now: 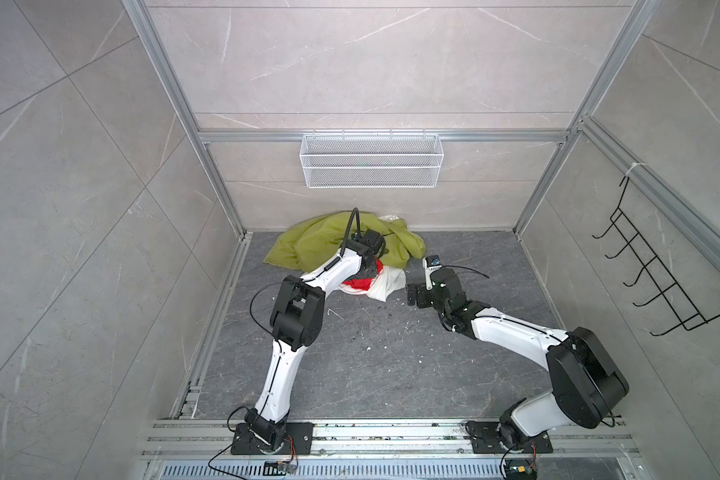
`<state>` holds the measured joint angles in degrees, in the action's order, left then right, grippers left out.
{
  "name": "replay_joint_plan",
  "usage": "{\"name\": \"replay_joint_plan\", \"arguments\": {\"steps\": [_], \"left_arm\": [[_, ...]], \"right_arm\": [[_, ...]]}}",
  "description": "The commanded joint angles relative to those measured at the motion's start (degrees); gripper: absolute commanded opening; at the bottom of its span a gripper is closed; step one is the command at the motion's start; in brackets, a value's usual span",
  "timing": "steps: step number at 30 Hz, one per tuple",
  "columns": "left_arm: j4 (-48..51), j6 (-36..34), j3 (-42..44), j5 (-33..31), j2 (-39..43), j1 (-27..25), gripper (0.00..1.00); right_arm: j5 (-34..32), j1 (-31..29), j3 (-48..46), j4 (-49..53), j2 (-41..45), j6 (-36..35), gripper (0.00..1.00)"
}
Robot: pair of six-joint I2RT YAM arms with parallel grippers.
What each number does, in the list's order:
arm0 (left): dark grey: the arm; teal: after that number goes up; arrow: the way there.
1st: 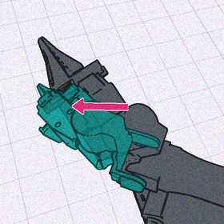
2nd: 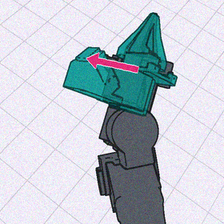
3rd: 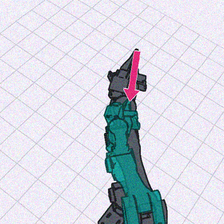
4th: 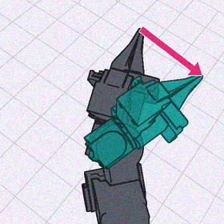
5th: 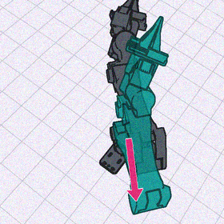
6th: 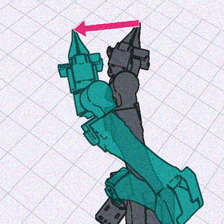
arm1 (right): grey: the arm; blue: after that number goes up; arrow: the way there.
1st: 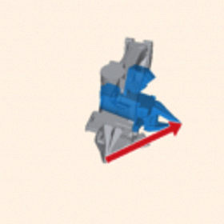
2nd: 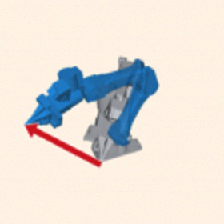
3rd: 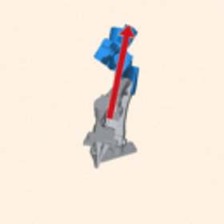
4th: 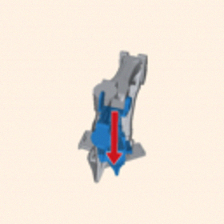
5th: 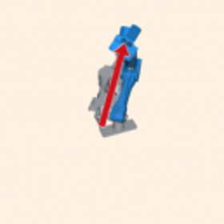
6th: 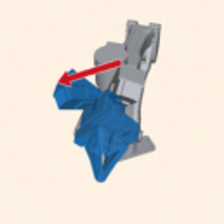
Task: Pick out a specific cloth from the pile
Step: 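Lower the left gripper and pinch the red cloth under the green cloth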
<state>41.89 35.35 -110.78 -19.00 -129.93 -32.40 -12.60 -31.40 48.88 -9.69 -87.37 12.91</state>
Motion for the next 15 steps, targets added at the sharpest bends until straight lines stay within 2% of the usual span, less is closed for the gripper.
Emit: {"name": "replay_joint_plan", "arguments": {"steps": [1,5,15], "left_arm": [[-0.21,-1.34,-1.05,-0.58,-0.65,-0.29,0.56],[-0.48,-1.17,-0.84,-0.59,-1.02,-0.29,0.51],[-0.32,-2.28,0.07,-2.21,1.84,-0.27,0.20]], "right_arm": [[0.03,-0.43,-1.86,-1.30,0.95,0.99,1.00],[-0.23,-0.40,-2.40,-1.26,1.42,0.25,1.00],[0.04,-0.68,-2.33,-1.31,2.20,0.64,1.00]]}}
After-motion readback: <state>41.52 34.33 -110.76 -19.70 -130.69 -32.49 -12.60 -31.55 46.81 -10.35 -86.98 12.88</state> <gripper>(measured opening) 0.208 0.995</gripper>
